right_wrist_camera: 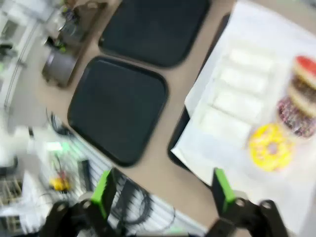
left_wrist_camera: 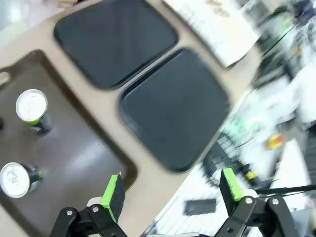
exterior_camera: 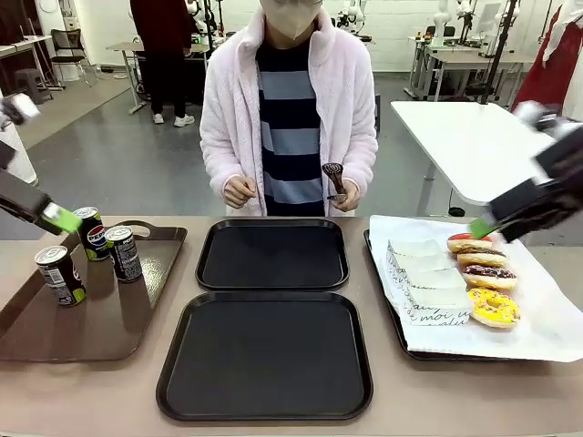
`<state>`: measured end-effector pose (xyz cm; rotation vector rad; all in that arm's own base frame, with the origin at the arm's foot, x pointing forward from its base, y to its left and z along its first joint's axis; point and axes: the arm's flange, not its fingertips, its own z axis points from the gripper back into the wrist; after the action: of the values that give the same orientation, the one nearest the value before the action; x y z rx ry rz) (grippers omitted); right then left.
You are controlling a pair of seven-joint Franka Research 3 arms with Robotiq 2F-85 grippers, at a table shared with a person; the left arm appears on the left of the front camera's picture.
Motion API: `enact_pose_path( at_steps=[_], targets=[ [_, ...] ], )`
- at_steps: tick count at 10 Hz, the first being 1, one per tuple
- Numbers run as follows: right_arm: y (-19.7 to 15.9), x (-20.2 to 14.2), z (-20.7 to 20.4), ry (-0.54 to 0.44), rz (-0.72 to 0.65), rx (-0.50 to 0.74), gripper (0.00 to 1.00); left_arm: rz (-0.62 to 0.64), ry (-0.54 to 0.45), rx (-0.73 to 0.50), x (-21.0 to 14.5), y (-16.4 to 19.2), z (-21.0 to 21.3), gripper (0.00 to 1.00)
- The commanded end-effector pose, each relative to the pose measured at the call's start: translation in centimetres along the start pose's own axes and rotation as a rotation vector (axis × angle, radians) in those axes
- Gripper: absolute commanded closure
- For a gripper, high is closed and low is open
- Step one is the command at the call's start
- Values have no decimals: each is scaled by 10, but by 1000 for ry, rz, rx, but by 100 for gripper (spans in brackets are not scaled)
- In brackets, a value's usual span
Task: Set up donuts and drinks on trays.
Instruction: Pick up one Pepsi coke and place it on the Flat Tray.
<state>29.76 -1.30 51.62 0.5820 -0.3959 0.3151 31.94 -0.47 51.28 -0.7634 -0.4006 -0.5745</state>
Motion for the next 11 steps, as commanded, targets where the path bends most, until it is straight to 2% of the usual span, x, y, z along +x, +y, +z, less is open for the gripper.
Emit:
enact_pose_path(
  at_steps=[1,3,5,8,11],
  targets=[
    [-57,-53,15,-260,-306,309,0,156,-128,-238,-9,36,14,0],
    [-104,-80,40,-312,-387,416,0,270,-218,-305,-28,78,37,0],
    [-137,-106,75,-333,-441,450,0,351,-274,-330,-55,109,61,0],
    [-161,-128,109,-202,-518,415,0,440,-296,-311,-88,136,87,0],
    [-175,-138,119,-221,-604,400,0,507,-277,-251,-110,157,105,0]
  ],
)
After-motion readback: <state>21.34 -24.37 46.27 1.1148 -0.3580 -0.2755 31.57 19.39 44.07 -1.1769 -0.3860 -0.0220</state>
